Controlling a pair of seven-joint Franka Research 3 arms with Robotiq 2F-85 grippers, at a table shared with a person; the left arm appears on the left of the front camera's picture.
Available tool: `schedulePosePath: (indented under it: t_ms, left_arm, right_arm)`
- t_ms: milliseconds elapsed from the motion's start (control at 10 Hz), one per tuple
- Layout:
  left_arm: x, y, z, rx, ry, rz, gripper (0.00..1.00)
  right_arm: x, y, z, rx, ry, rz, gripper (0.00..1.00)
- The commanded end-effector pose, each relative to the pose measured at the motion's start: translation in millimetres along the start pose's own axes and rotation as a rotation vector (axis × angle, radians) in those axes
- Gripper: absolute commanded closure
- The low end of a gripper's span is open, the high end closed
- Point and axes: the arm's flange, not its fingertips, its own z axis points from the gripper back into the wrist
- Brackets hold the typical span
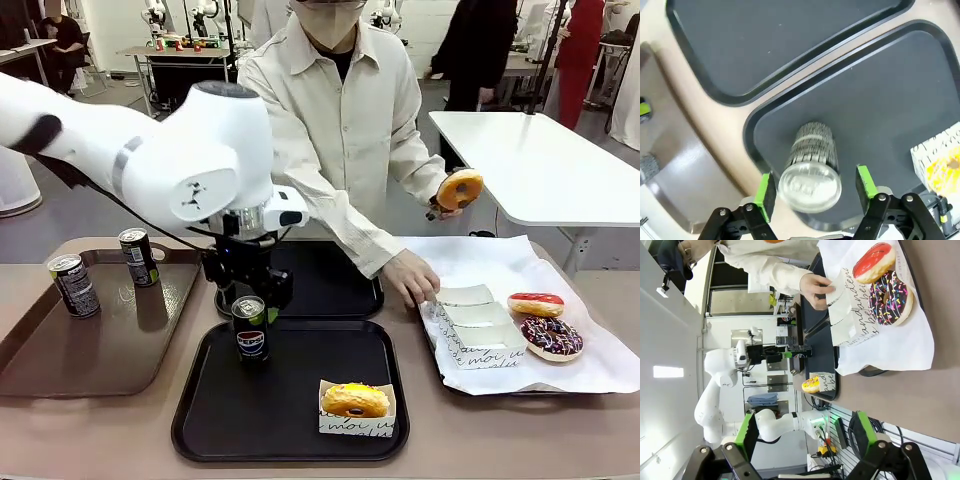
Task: Set up donuts and drinks on trays.
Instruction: Pick up one Pepsi coke and place it on the Flat Tray, then pick up one Pepsi coke from the Handle tray and place it on the Flat Tray without a Pepsi coke.
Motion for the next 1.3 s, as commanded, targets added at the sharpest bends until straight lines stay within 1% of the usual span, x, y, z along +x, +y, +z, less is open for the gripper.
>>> schedulePosePath:
  t_ms: [0, 100, 300, 400, 500, 800, 1000, 1100, 1200]
  left_arm:
    - [-27.7, 17.5, 32.2, 0.07, -0.012, -0.04, 0.0]
    - [-41.4, 24.2, 46.7, 0.067, -0.004, -0.046, 0.0]
    - [-77.9, 44.0, 71.1, 0.062, -0.024, -0.109, 0.0]
    - [-94.1, 61.4, 78.0, 0.071, -0.041, -0.103, 0.0]
    - [-109.2, 81.8, 79.4, 0.049, -0.046, -0.077, 0.0]
    - [-130.6, 111.2, 72.6, 0.021, -0.057, -0.007, 0.0]
    - [-136.1, 121.2, 69.4, 0.042, -0.059, 0.053, 0.0]
    - [-129.6, 114.6, 74.4, 0.044, -0.045, 0.008, 0.0]
    - [-129.6, 114.6, 74.4, 0.044, -0.045, 0.008, 0.0]
  right_arm:
    - [-0.4, -0.3, 0.0, 0.01, -0.003, 0.013, 0.0]
    - [-0.4, -0.3, 0.0, 0.01, -0.003, 0.013, 0.0]
    - [-0.4, -0.3, 0.0, 0.01, -0.003, 0.013, 0.0]
    - [-0.4, -0.3, 0.0, 0.01, -0.003, 0.013, 0.0]
    - [-0.4, -0.3, 0.0, 0.01, -0.003, 0.013, 0.0]
    - [-0.4, -0.3, 0.0, 0.01, -0.003, 0.013, 0.0]
    - [-0.4, -0.3, 0.0, 0.01, -0.003, 0.013, 0.0]
    - [-0.4, -0.3, 0.0, 0.01, -0.003, 0.013, 0.0]
    - [-0.4, -0.3, 0.0, 0.01, -0.003, 0.013, 0.0]
